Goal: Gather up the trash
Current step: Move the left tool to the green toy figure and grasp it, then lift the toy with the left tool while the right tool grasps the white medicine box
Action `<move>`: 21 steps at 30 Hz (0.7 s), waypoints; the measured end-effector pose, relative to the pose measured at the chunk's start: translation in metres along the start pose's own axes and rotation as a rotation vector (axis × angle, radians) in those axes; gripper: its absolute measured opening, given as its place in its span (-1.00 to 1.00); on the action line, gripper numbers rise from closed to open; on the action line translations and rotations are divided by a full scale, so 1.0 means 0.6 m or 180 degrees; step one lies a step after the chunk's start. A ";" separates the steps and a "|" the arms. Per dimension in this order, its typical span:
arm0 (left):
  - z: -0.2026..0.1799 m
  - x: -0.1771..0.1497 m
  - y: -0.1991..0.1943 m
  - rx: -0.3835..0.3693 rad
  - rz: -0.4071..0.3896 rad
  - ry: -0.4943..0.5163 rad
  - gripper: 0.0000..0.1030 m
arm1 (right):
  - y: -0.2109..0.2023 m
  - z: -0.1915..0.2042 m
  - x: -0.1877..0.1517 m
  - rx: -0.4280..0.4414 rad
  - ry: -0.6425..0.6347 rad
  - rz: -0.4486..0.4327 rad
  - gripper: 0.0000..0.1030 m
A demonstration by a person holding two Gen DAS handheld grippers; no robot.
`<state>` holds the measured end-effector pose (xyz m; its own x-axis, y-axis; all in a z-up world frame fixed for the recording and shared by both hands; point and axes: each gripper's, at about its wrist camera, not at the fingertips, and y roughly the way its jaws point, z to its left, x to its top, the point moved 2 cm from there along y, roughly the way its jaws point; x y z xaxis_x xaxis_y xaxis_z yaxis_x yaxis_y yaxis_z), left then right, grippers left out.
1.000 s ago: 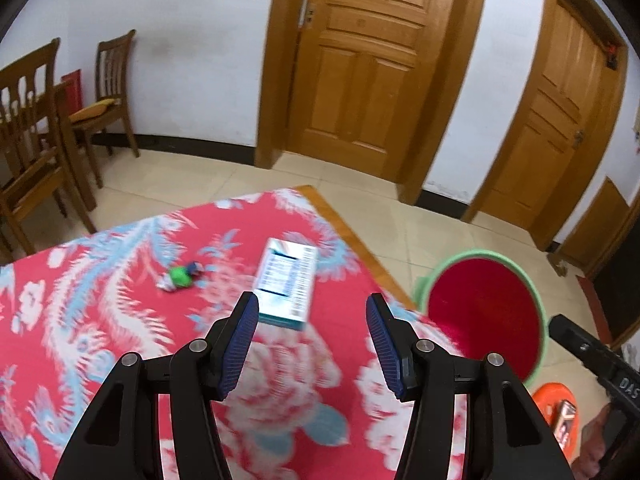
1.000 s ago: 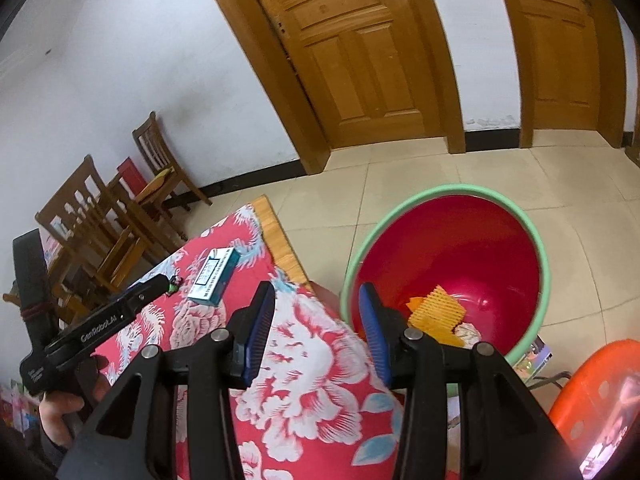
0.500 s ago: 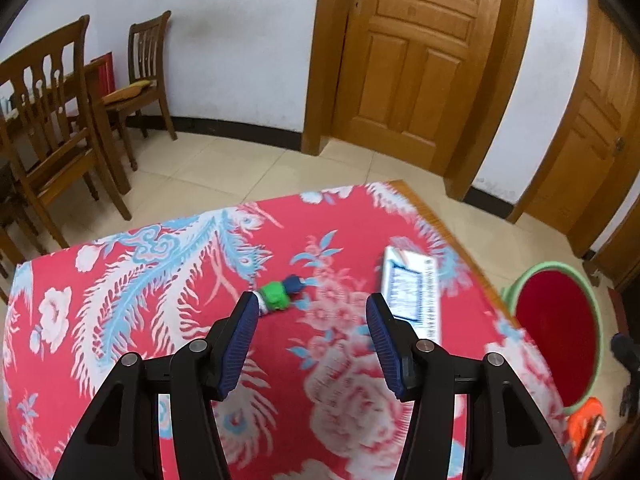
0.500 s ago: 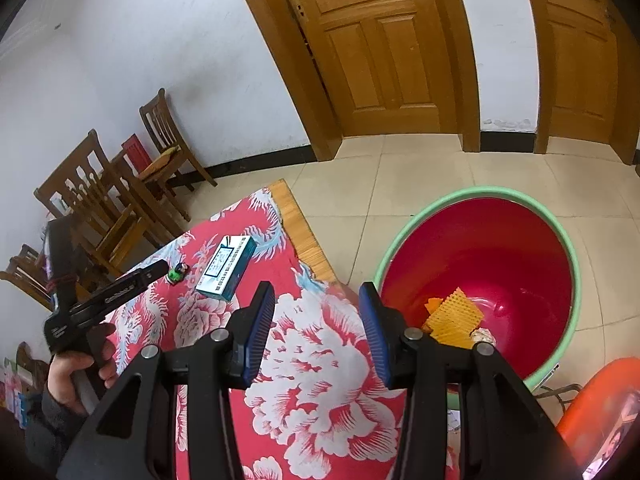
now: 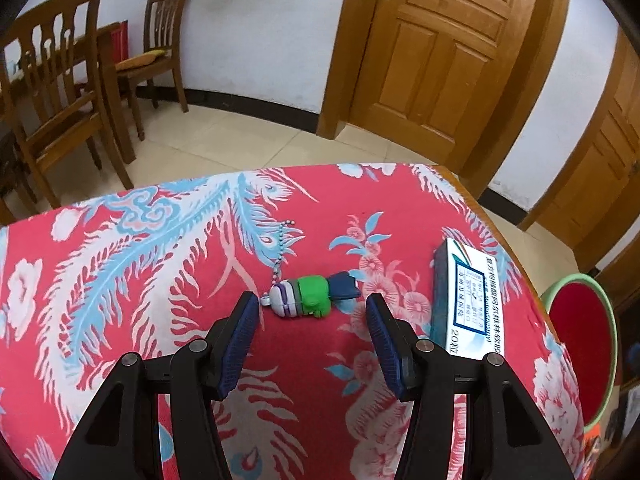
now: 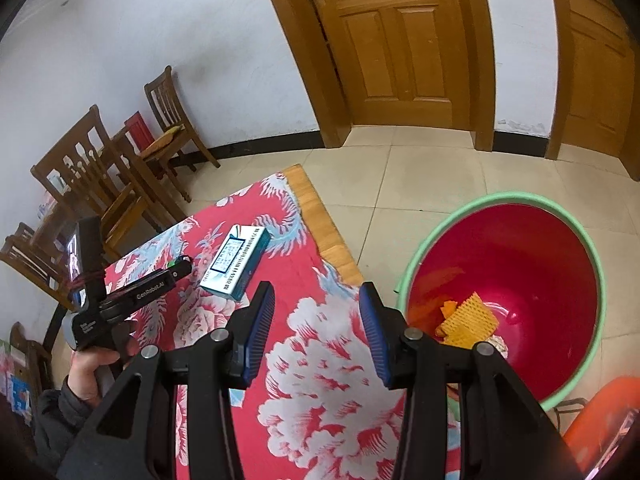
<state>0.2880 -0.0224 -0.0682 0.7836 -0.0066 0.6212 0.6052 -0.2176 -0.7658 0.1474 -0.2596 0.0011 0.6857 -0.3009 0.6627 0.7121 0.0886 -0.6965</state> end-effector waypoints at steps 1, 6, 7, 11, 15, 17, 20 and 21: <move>0.002 -0.001 0.001 0.0008 -0.0011 -0.0001 -0.01 | 0.004 0.006 0.002 0.0005 -0.0023 0.0015 -0.11; 0.009 -0.002 0.002 -0.0021 -0.0050 -0.0059 -0.05 | 0.029 0.030 0.010 0.0025 -0.0107 0.0091 -0.11; 0.011 -0.003 0.001 -0.0038 -0.0058 -0.0090 -0.11 | 0.035 0.036 0.011 0.0029 -0.0123 0.0106 -0.11; 0.022 -0.005 -0.004 -0.0066 -0.0073 -0.0185 -0.11 | 0.063 0.058 0.013 0.0041 -0.0152 0.0192 -0.11; 0.030 0.000 -0.009 -0.0078 -0.0037 -0.0245 -0.12 | 0.095 0.085 0.015 0.0081 -0.0159 0.0295 0.01; 0.041 0.004 -0.016 -0.0074 -0.0037 -0.0346 -0.13 | 0.111 0.098 0.015 0.0104 -0.0158 0.0343 0.08; 0.064 0.012 -0.024 -0.0058 -0.0051 -0.0503 -0.30 | 0.142 0.124 0.013 0.0105 -0.0192 0.0436 0.10; 0.071 0.014 -0.027 -0.0051 -0.0061 -0.0552 -0.30 | 0.152 0.131 0.013 0.0094 -0.0202 0.0460 0.13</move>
<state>0.2907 0.0227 -0.0578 0.7853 0.1658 0.5965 0.6190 -0.2318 -0.7504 0.2297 -0.1790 -0.0357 0.7889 -0.2225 0.5728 0.6086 0.1549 -0.7782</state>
